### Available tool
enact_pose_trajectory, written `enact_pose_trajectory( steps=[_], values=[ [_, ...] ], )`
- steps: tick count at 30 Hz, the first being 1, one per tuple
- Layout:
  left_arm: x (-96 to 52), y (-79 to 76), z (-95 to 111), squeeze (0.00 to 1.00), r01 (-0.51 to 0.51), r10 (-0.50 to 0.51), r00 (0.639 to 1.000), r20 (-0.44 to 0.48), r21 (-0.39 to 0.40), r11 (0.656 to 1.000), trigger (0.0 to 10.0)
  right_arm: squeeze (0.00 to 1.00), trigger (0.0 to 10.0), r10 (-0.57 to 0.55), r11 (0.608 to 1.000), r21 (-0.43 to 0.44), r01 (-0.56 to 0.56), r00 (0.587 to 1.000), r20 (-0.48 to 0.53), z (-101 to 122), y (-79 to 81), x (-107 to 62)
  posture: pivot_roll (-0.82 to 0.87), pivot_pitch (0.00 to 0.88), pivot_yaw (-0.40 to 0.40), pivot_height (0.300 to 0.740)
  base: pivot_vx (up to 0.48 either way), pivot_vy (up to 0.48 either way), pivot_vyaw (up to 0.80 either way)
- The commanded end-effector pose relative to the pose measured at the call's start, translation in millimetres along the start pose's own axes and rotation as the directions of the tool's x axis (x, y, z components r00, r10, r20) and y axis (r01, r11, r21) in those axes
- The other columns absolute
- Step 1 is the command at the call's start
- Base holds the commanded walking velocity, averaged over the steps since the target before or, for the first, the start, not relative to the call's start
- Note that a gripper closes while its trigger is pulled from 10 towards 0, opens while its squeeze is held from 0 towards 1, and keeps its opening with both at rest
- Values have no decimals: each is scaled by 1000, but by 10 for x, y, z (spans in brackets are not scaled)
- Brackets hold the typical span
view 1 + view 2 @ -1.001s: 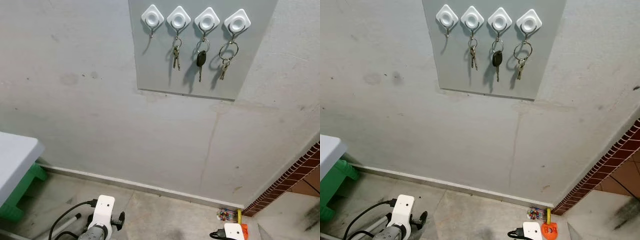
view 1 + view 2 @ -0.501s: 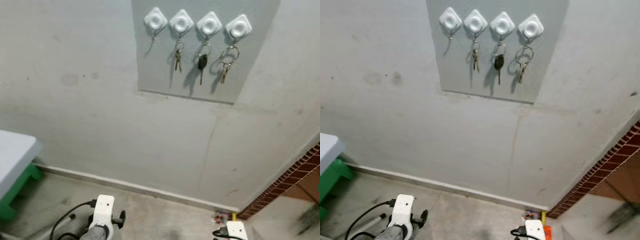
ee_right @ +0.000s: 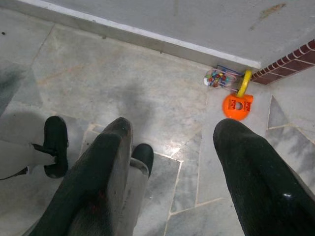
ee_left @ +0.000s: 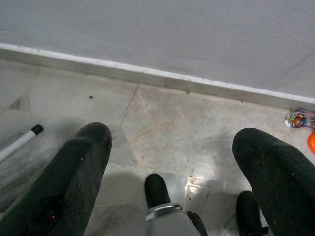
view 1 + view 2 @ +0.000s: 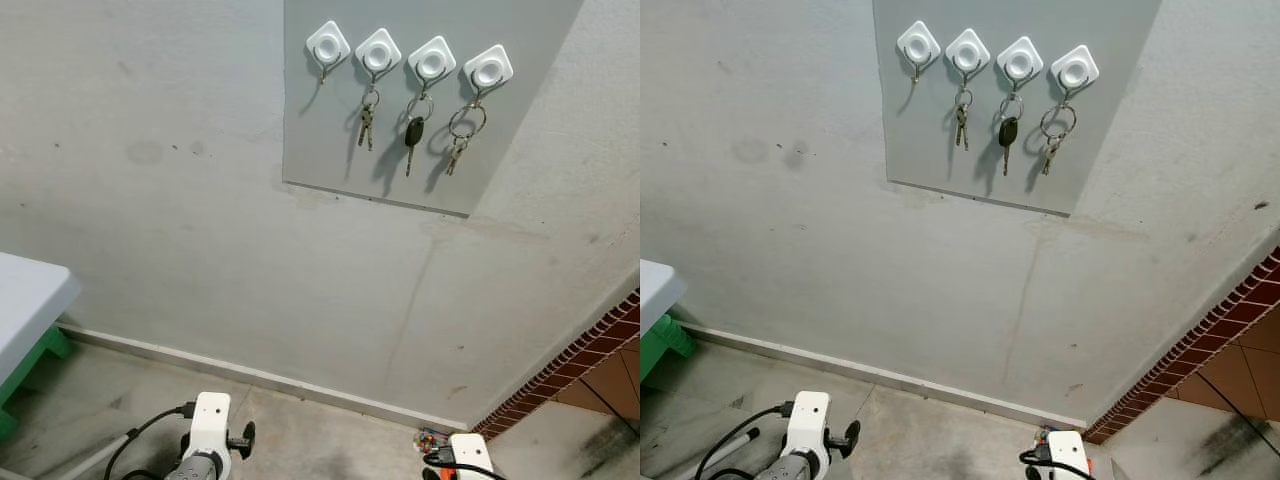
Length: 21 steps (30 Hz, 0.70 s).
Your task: Hang keys on a hook
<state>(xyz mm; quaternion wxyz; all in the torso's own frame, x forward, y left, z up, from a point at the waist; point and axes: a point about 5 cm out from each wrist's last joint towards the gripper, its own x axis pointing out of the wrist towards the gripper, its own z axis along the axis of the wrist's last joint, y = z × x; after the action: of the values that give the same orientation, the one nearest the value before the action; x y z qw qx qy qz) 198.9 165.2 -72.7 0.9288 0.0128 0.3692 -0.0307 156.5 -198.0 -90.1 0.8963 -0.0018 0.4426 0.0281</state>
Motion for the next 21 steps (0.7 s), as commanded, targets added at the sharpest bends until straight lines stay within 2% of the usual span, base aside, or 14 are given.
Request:
enact_pose_trajectory(
  steps=[1, 12, 21],
  values=[
    [5, 20, 12, 0, 3, -3, 1000, -5, 18, 1000, 10000, 0, 10000, -8, 1000, 16, 9, 1000, -9, -19, 0, -2, -54, 0, -14, 740, 0, 0, 0],
    [21, 16, 51, 0, 20, -20, 1000, -5, 46, 999, 10000, 0, 10000, -17, 999, 32, 18, 999, -27, -100, 19, -22, -70, 0, 12, 740, 0, 0, 0],
    [20, -5, 40, 0, 25, -24, 1000, -9, 47, 999, 10000, 0, 10000, -12, 1000, -9, 12, 999, -30, -99, 30, -20, -69, 0, 7, 740, 0, 0, 89]
  ],
)
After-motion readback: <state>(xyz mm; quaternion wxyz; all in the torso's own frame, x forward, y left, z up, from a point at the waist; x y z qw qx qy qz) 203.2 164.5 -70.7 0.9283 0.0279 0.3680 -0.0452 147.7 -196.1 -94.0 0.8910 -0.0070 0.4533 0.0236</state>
